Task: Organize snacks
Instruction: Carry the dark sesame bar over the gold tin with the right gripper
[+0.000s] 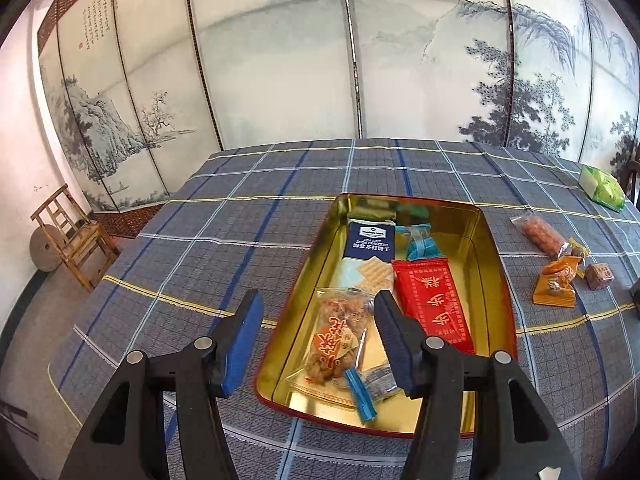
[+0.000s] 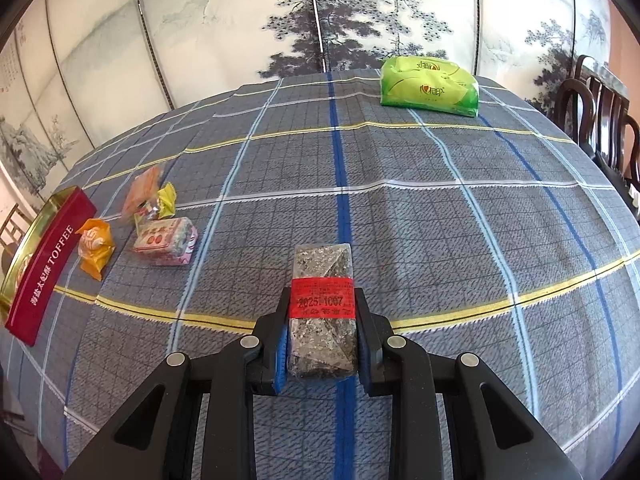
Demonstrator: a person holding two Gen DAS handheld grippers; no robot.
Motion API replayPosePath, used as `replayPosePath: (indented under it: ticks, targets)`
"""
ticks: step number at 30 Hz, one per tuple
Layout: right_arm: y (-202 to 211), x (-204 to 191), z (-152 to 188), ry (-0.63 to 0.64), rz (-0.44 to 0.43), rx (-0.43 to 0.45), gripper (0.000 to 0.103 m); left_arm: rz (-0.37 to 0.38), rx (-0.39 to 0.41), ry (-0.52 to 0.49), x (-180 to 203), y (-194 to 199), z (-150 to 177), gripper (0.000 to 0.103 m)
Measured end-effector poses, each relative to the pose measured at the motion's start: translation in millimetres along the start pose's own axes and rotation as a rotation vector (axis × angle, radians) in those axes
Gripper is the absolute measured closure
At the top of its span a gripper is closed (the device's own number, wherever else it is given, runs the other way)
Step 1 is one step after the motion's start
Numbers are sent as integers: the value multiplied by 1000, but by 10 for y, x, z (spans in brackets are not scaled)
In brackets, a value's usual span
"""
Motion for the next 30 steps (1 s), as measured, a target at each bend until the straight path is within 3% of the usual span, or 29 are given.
replayPosePath:
  ticks: [12, 17, 30]
  targets:
    - [66, -706, 244, 21, -116, -28, 76, -62, 44, 135, -600, -188, 117, 43]
    - [85, -965, 309, 51, -149, -47, 76, -50, 34, 197, -816, -316, 141, 43]
    - [321, -1898, 169, 186, -262, -37, 76, -35, 31, 268, -985, -559, 154, 39]
Point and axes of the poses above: each gripper's, at about its wrist camera, not at the fingertips, and y roughly against the way its jaws point, x to its right, z to its underside, the point moved 7 cm from there along -y, roughly the way its jaws point, and after that the axes turned 3 degrees about -x, right-handed, at the moved point
